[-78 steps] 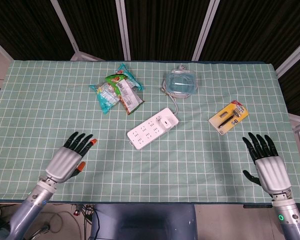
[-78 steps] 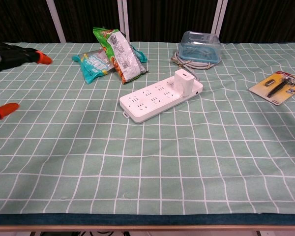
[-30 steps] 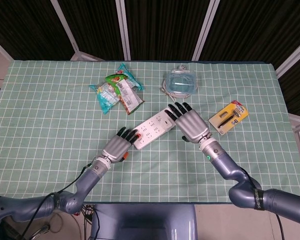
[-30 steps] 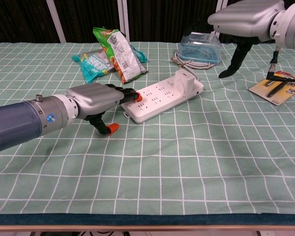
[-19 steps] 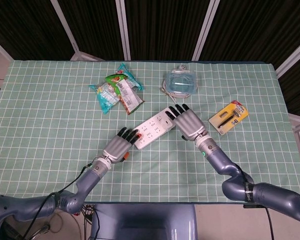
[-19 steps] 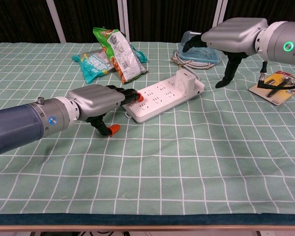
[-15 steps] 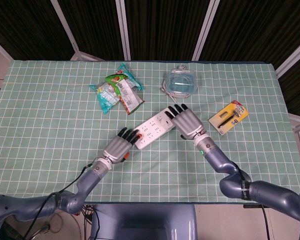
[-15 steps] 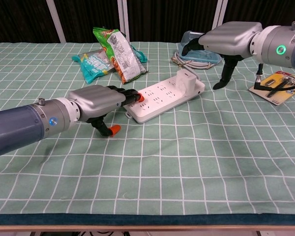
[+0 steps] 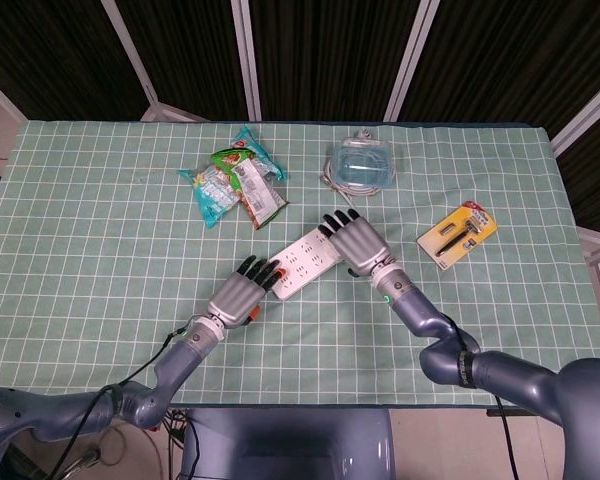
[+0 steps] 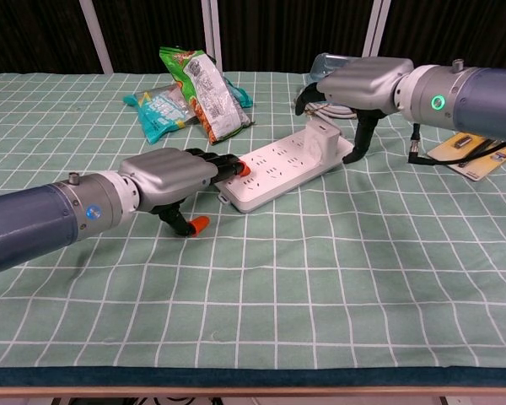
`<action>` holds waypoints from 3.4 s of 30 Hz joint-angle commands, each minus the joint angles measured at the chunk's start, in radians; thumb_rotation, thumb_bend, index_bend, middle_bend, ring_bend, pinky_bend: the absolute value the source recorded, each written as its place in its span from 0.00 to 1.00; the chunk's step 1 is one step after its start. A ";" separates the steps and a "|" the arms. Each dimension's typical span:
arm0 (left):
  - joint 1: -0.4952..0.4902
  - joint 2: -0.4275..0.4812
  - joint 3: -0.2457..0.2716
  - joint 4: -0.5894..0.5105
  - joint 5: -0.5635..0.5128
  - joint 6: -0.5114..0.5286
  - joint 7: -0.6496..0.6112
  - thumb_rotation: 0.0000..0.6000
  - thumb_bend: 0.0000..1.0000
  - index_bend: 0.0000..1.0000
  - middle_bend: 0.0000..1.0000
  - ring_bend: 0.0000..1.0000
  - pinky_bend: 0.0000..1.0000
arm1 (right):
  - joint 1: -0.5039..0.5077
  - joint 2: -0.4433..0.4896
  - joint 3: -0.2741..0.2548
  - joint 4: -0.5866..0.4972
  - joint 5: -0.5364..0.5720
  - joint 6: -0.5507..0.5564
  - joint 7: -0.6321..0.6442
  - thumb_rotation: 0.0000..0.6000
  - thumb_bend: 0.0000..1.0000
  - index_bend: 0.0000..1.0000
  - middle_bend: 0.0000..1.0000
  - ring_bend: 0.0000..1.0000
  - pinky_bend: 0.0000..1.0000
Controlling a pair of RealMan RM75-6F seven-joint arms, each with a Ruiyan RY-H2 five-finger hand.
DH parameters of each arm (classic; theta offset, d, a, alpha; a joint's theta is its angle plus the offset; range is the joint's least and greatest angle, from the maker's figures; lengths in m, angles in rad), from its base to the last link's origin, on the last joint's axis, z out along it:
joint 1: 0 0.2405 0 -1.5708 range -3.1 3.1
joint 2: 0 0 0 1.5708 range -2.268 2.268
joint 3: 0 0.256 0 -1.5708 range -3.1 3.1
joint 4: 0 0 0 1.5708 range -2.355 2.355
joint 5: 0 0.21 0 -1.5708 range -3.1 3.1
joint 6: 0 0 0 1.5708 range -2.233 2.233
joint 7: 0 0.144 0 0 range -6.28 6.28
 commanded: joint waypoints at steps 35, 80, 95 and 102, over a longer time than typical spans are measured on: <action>-0.017 -0.009 0.034 0.025 0.020 0.003 -0.052 1.00 0.45 0.07 0.00 0.00 0.05 | 0.052 -0.152 -0.020 0.254 -0.014 -0.010 0.128 1.00 0.27 0.37 0.18 0.16 0.23; -0.004 0.005 0.045 -0.015 0.018 0.033 -0.049 1.00 0.45 0.07 0.00 0.00 0.05 | -0.003 -0.045 0.021 0.041 0.024 0.130 0.055 1.00 0.59 0.61 0.20 0.16 0.23; 0.023 0.189 -0.077 -0.261 0.088 0.216 -0.083 1.00 0.44 0.07 0.00 0.00 0.05 | -0.071 0.152 0.047 -0.319 0.052 0.309 -0.101 1.00 0.59 0.61 0.20 0.16 0.23; 0.115 0.361 -0.035 -0.414 0.152 0.319 -0.097 1.00 0.38 0.07 0.00 0.00 0.05 | -0.157 0.246 0.000 -0.472 0.065 0.399 -0.152 1.00 0.59 0.61 0.20 0.16 0.23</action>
